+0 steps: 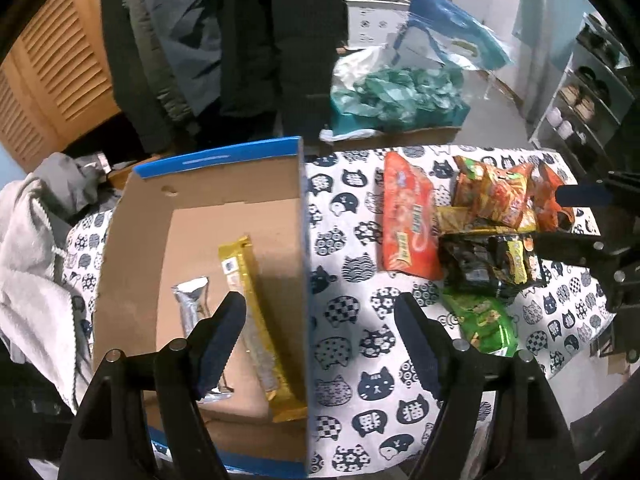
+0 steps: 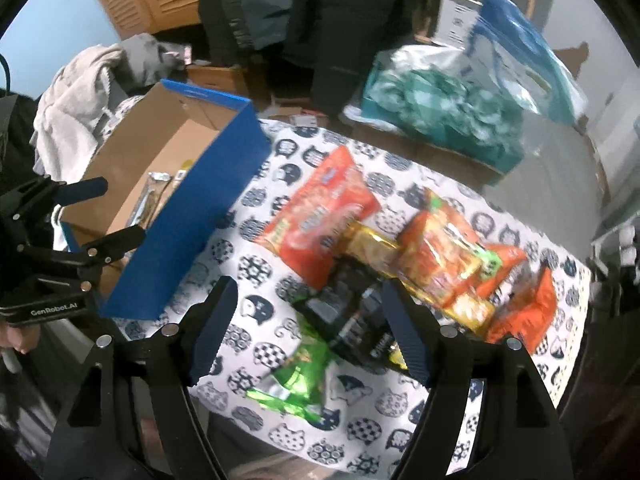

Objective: Organize snacks
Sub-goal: 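Move both tools back over the snack pile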

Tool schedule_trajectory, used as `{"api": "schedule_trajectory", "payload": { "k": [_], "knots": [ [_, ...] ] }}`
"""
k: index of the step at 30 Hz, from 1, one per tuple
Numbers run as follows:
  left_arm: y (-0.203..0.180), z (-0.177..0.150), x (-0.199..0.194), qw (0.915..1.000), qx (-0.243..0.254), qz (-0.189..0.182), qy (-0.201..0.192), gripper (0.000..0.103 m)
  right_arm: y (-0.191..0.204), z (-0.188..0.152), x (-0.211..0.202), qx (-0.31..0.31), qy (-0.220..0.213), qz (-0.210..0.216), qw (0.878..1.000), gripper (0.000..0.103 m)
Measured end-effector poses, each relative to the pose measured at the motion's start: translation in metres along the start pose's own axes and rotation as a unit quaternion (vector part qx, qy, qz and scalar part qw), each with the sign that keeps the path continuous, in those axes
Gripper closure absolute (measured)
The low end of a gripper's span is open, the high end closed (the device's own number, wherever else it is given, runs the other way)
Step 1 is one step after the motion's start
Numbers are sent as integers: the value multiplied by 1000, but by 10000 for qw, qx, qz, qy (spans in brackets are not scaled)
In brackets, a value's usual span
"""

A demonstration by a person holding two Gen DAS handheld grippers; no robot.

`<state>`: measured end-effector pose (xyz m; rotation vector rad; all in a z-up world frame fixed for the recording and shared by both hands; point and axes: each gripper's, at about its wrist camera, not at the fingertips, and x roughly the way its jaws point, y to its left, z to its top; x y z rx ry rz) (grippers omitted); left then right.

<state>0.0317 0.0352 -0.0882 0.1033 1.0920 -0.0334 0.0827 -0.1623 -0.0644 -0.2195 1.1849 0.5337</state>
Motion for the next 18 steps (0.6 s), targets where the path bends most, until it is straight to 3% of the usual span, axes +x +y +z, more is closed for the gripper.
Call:
{"api": "schedule_trajectory", "payload": {
  "k": [18],
  "knots": [
    [-60, 18, 23, 9986, 357, -306, 233, 25, -109, -42, -7, 1028, 12, -446, 9937, 28]
  ]
}}
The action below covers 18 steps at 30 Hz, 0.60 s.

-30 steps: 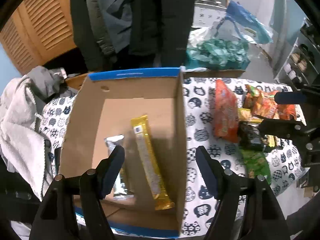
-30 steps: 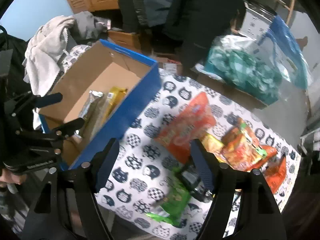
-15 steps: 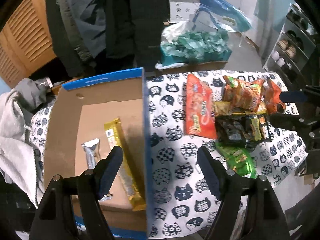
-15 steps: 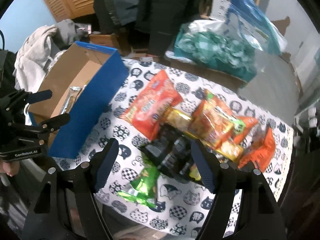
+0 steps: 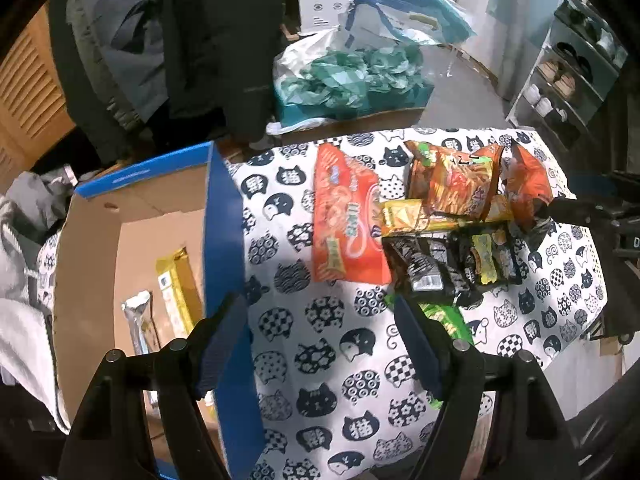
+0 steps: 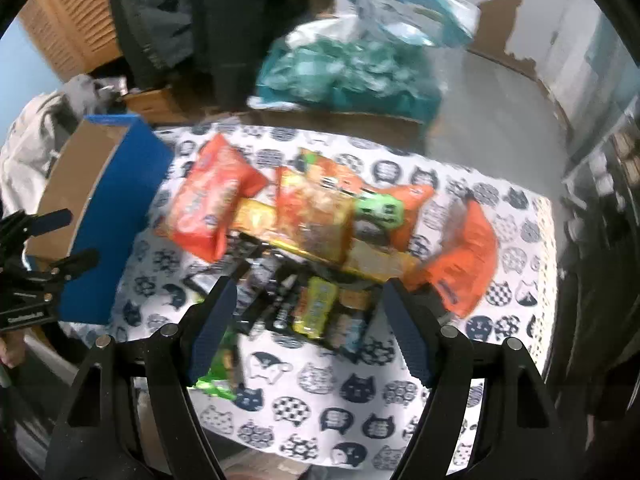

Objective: Organize snacks
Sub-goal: 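Move both tools back over the snack pile, then grasp the orange chip bag with the right tool while the left tool grasps the green bag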

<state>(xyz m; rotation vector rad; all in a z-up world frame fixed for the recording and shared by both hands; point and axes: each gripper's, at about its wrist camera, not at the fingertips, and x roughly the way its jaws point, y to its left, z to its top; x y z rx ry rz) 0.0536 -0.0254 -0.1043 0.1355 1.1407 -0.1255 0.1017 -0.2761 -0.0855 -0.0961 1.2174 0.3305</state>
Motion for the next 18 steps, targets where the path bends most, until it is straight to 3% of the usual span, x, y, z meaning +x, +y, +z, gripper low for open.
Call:
{"api": "schedule_trajectory", "payload": {
  "k": [3, 18],
  "knots": [
    [-11, 4, 7, 9998, 144, 96, -22, 25, -22, -3, 4, 219, 19, -116, 9997, 28],
    [-25, 23, 36, 9998, 78, -156, -19, 25, -108, 6, 49, 1202, 218, -614, 9906, 28]
  ]
}}
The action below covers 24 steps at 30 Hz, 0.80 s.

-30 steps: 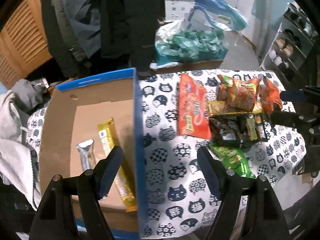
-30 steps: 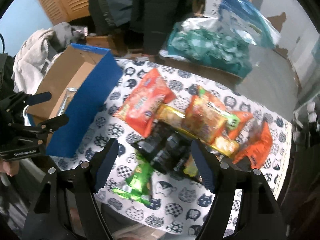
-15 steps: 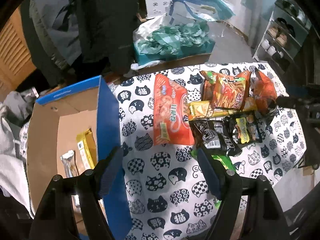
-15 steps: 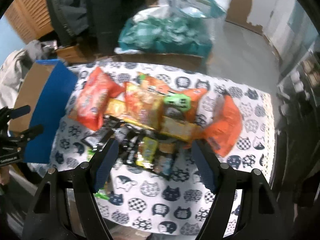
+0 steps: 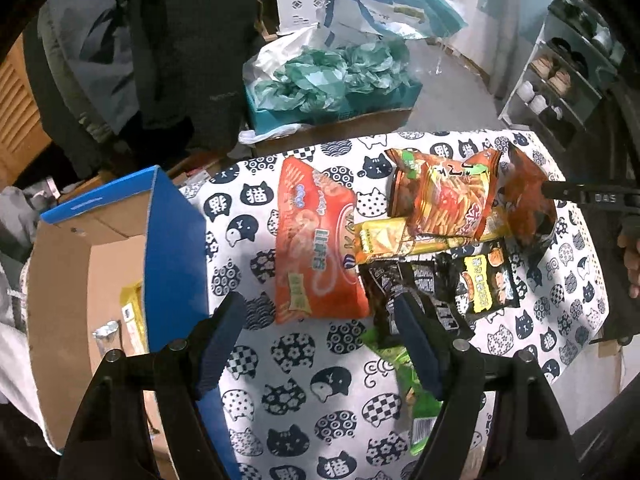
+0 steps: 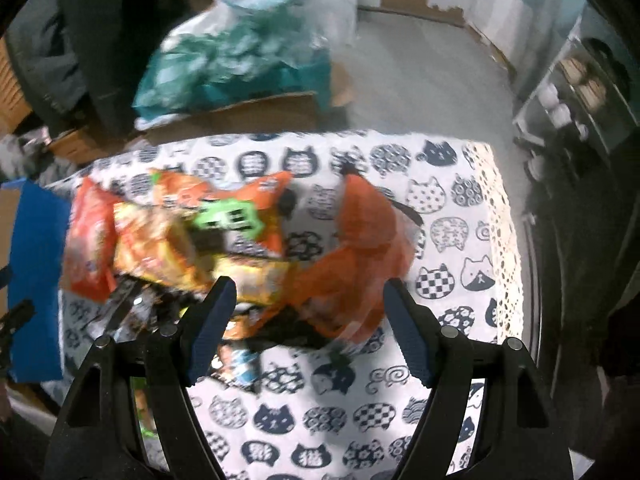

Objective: Organize snacks
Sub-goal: 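Grasp the orange chip bag with the right tool while the left tool grasps the green bag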

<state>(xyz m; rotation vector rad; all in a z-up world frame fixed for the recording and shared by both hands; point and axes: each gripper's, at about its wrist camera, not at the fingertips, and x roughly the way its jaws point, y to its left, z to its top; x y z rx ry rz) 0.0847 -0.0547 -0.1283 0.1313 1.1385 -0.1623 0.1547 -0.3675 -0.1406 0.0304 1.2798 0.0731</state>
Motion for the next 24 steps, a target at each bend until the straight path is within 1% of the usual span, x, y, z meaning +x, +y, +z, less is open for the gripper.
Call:
{"api": "schedule_trajectory", "payload": {
  "k": [5, 14, 17, 21, 24],
  "knots": [
    [-2, 6, 12, 10000, 9, 32, -6, 25, -14, 5, 19, 278, 111, -5, 9996, 28],
    [3, 11, 28, 9998, -161, -67, 116, 25, -20, 6, 53, 231, 390, -292, 9985, 27],
    [3, 9, 31, 9998, -151, -47, 151, 25, -24, 4, 62, 267, 488, -268, 9981, 27],
    [2, 7, 32, 9996, -180, -114, 194, 25, -27, 1, 71, 243, 585, -194, 9978, 27],
    [-1, 4, 29, 9994, -231, -188, 203, 25, -26, -3, 73, 130, 659, -63, 9977, 41]
  ]
}}
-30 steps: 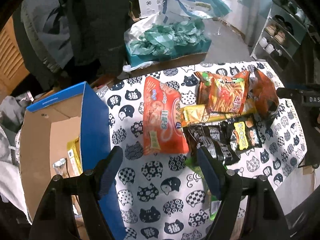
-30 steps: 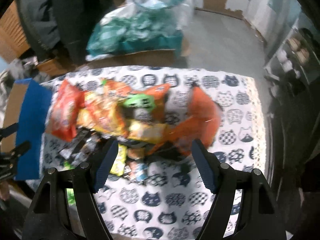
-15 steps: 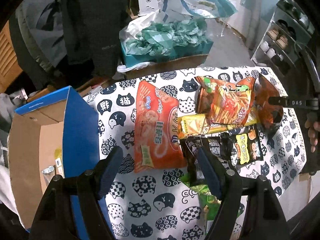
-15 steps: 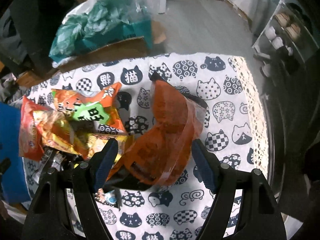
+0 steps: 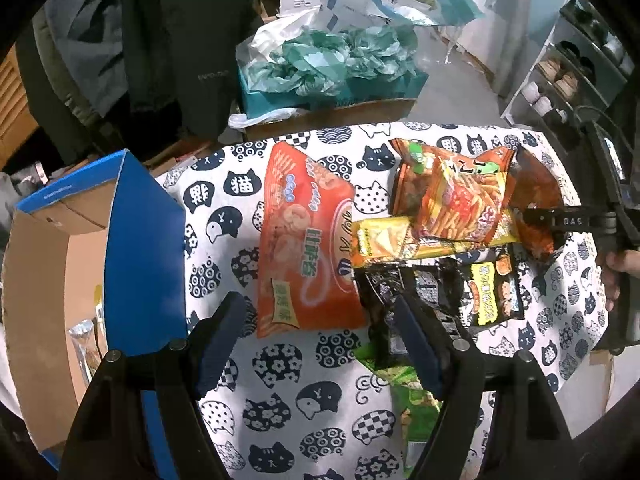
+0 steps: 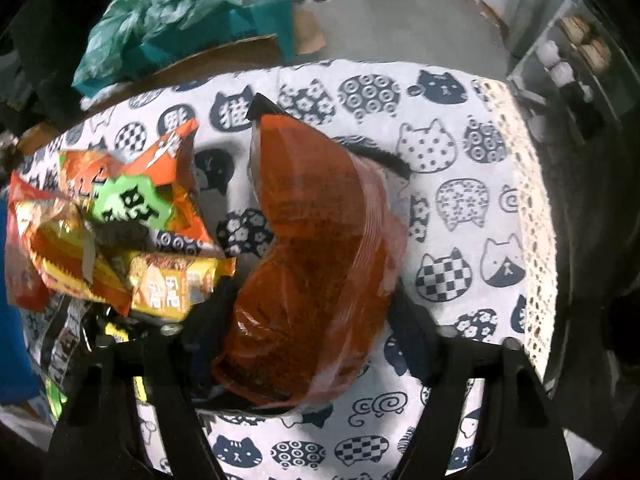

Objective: Organize snacks
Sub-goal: 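Grasp the orange chip bag with the right tool while the left tool grasps the green bag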

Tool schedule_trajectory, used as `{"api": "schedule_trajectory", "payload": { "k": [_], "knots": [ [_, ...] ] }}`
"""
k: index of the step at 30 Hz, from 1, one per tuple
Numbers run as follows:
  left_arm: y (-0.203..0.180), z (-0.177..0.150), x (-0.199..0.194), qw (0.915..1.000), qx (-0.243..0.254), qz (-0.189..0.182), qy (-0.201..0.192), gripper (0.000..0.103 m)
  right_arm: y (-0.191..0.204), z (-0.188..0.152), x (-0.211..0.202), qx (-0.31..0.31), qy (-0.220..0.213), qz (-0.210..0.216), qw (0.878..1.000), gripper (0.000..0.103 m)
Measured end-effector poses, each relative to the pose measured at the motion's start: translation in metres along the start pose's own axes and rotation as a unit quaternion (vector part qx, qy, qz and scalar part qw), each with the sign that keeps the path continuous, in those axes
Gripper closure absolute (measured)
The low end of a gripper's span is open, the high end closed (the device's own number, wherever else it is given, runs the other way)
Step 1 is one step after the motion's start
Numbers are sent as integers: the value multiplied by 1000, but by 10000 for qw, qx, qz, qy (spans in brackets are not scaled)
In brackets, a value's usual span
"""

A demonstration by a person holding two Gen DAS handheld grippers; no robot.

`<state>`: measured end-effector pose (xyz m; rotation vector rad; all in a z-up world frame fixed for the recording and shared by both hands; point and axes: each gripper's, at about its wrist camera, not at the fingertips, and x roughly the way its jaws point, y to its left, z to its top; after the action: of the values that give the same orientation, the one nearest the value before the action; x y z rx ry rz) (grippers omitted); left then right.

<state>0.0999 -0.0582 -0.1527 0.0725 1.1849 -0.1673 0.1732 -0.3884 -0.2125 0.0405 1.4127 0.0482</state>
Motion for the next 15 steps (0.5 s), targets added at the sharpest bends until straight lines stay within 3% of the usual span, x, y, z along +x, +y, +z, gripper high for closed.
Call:
{"api": "schedule_trajectory", "payload": {
  "k": [2, 9, 15],
  "knots": [
    [-2, -2, -4, 9999, -58, -109, -33, 25, 2, -3, -2, -70, 21, 97, 9999, 55],
    [-22, -19, -13, 9981, -85, -601, 138, 24, 8, -24, -22, -318, -165, -275, 9990, 57],
    [-40, -36, -4, 9953, -108, -812, 509, 24, 16, -48, -40, -518, -179, -180, 9983, 57]
  ]
}}
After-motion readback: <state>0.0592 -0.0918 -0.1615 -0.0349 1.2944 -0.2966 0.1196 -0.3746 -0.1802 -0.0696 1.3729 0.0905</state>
